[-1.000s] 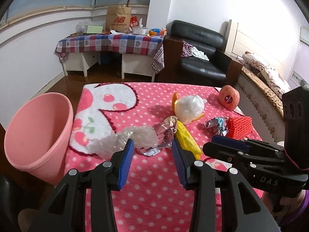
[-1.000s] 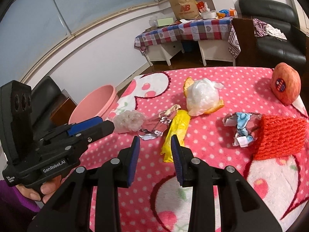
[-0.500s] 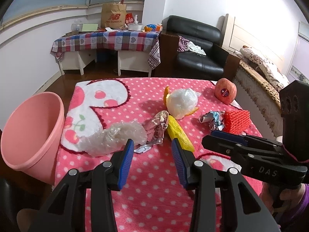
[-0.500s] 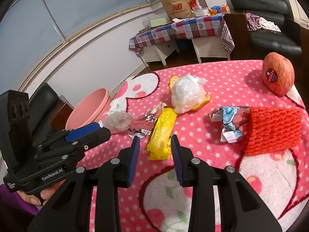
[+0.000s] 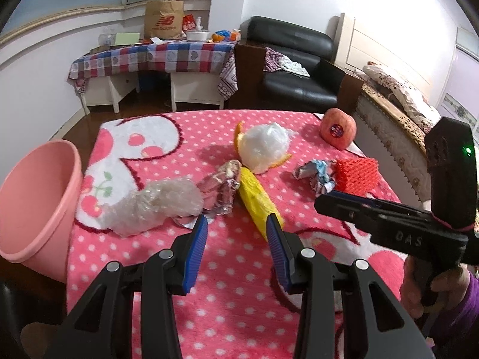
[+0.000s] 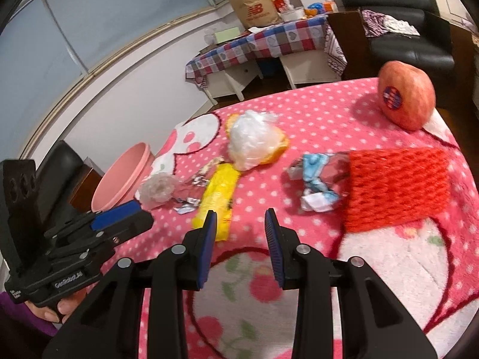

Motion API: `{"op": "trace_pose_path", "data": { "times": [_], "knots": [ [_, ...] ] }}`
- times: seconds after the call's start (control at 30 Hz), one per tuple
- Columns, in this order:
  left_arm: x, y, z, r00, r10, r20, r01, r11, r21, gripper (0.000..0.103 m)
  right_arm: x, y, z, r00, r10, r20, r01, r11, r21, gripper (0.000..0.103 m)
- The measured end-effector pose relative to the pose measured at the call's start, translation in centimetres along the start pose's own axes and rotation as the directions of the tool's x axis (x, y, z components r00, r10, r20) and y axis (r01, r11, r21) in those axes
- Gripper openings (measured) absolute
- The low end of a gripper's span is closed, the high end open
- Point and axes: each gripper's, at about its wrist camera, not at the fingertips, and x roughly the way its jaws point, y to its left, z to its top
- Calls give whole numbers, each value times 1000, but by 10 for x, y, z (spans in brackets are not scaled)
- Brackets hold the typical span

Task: Collect trash
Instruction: 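Bring both open tools back over the remaining trash, then grasp the yellow wrapper with the left tool while the right tool grasps the white plastic bag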

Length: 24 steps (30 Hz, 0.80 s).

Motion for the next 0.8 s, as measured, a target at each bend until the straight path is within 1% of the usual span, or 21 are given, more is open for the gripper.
{"op": "trace_pose_path", "data": {
  "times": [0.17,0.27,0.4,0.57,0.6,0.63,0.67,0.73,0.77,0.8],
  "knots": [
    [9,-8,2,999,-40,-20,40,999,-1,40,0,-11,0,1000,-2,-2,2,1000,28,34],
    [18,-15,6,998,-53,-30,53,999,3,40,-1,-13,0,1000,-1,1,1,1000,31,34],
    [36,-21,10,998,-38,-47,39,999,15,40,-5,-17,-1,1000,-3,6,3,999,33,34],
    [61,-26,14,996,-27,-84,27,1000,5,40,-14,-27,6,999,-6,31,5,999,52,34],
    [65,-26,14,996,-23,-90,23,1000,5,37,-15,-28,7,999,-8,36,5,998,58,34],
    [68,-25,13,995,-23,-100,23,1000,3,32,-17,-31,11,999,-10,43,8,998,64,34],
    [70,-24,12,994,-30,-107,30,1000,-4,22,-18,-32,13,999,-15,49,12,998,65,34],
    [67,-20,10,993,-49,-108,48,999,-18,17,-20,-33,16,998,-21,57,17,998,63,34],
    [65,-20,9,993,-59,-106,58,998,-18,10,-20,-33,17,998,-22,59,19,998,61,34],
    [61,-19,9,992,-74,-104,73,997,-13,10,-19,-33,18,998,-23,60,19,998,61,34]
  ]
}}
